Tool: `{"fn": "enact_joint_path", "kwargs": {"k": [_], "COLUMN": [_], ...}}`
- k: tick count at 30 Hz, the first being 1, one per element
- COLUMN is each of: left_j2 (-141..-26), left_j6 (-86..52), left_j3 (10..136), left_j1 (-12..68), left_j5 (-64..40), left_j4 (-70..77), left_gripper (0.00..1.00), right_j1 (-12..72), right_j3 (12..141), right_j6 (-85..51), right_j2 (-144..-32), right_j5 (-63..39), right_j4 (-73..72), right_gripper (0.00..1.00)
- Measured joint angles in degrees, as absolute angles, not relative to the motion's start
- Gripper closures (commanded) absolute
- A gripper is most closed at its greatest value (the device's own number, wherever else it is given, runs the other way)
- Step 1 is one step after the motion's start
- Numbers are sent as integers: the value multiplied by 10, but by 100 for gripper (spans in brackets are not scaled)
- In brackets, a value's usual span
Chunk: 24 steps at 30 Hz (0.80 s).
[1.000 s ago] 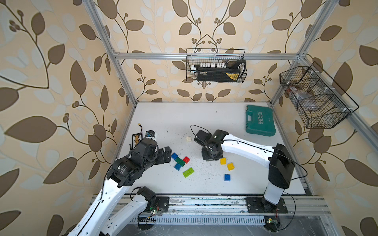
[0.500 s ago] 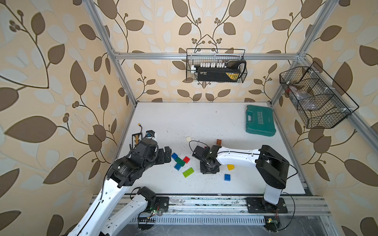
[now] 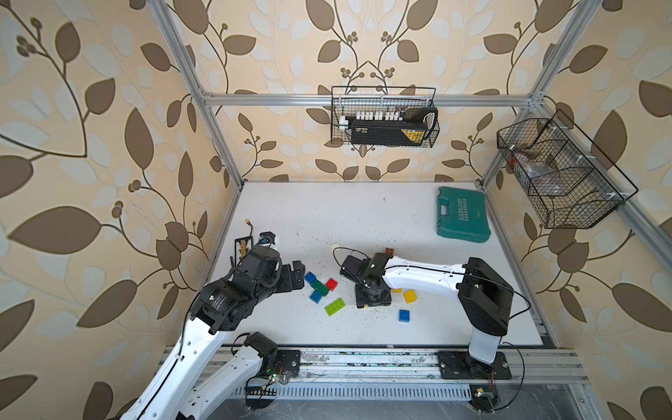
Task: Assemble the number 1 with lego
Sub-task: Place the lego brick at the center of the board, then pick up the lego brick from the center of the board.
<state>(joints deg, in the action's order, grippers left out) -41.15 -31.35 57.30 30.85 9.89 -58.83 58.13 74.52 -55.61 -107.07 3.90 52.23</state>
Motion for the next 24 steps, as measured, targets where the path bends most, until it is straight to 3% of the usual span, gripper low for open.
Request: {"fn": "enact_joint_path", "kwargs": {"k": [24], "left_j2": [-414], "left_j6": [-314], "left_j3": [573], "left_j1": [309], "left_j5": [98], "left_j4": [-588], "left_gripper": [1], "right_j1": [563], "right_j3": [796], "right_j6": [-535], "right_j2": [-1126], "right_j5": [32], "right_j4": [535], "right_gripper": [57]}}
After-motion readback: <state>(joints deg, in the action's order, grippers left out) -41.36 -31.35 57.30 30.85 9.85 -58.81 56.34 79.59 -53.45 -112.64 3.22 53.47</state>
